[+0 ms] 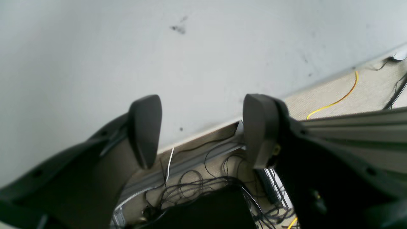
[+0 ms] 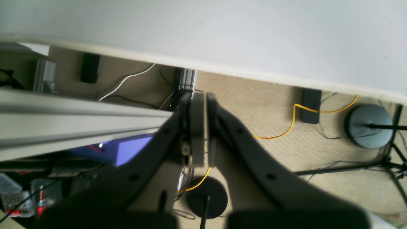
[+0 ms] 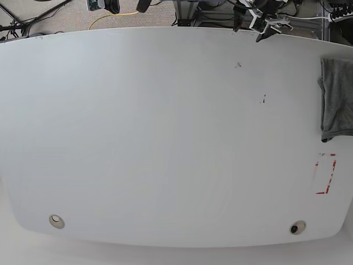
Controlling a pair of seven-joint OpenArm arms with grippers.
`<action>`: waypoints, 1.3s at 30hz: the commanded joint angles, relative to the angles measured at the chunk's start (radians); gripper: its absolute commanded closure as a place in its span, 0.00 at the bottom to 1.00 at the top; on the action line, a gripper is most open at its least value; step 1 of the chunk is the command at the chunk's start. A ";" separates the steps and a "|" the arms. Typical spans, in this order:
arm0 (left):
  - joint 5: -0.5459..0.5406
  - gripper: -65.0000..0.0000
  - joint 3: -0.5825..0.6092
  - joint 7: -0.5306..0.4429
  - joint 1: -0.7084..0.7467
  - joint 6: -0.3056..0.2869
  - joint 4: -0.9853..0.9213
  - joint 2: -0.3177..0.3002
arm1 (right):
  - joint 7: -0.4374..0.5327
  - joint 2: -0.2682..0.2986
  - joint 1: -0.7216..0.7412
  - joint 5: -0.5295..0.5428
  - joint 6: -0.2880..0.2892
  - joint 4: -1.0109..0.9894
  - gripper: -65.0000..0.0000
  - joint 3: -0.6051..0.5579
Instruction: Fold the T-shirt properly
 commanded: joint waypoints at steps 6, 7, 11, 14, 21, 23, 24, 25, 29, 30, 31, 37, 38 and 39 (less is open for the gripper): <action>-0.010 0.43 -0.002 -0.014 0.102 -0.004 -0.073 -0.001 | 0.016 0.003 -0.038 0.002 0.010 -0.171 0.99 -0.026; -0.010 0.43 -0.002 -0.014 0.098 -0.003 -0.119 -0.001 | 0.016 0.007 -0.020 0.002 0.010 -0.216 0.99 -0.045; -0.011 0.43 -0.002 -0.019 0.039 -0.003 -0.305 0.002 | 0.017 0.052 0.065 0.004 0.001 -0.389 0.99 -0.113; -0.011 0.43 0.000 -0.019 -0.045 -0.003 -0.467 0.007 | 0.017 0.073 0.149 -0.002 -0.002 -0.543 0.99 -0.142; -0.011 0.49 -0.035 -0.019 -0.274 -0.004 -0.790 0.007 | 0.031 0.118 0.388 -0.005 -0.002 -0.874 0.99 -0.147; -0.002 0.49 -0.034 -0.014 -0.344 -0.003 -0.888 0.007 | 0.056 0.130 0.451 -0.007 -0.002 -0.968 0.99 -0.147; -0.002 0.49 -0.032 -0.013 -0.380 -0.003 -0.926 0.007 | 0.063 0.136 0.471 -0.007 -0.002 -0.992 0.99 -0.147; 0.000 0.49 -0.032 -0.008 -0.421 -0.001 -0.985 0.007 | 0.071 0.146 0.496 -0.007 -0.002 -1.025 0.99 -0.147; -0.003 0.50 -0.035 0.002 -0.567 0.004 -1.238 -0.001 | 0.074 0.153 0.580 -0.008 -0.060 -1.144 0.99 -0.150; -0.003 0.49 -0.035 0.002 -0.604 0.022 -1.305 -0.003 | 0.074 0.155 0.602 -0.008 -0.076 -1.172 0.99 -0.150; -0.003 0.49 -0.035 0.001 -0.630 0.039 -1.351 -0.010 | 0.074 0.155 0.617 -0.012 -0.082 -1.193 0.99 -0.150; -0.002 0.49 -0.032 -0.119 -0.783 0.179 -1.678 -0.022 | 0.074 0.147 0.721 -0.147 -0.091 -1.339 0.99 -0.148; -0.002 0.49 -0.032 -0.136 -0.808 0.202 -1.720 -0.022 | 0.074 0.146 0.734 -0.160 -0.091 -1.354 0.99 -0.148; -0.002 0.49 -0.032 -0.146 -0.831 0.218 -1.761 -0.022 | 0.074 0.144 0.744 -0.170 -0.091 -1.371 0.99 -0.148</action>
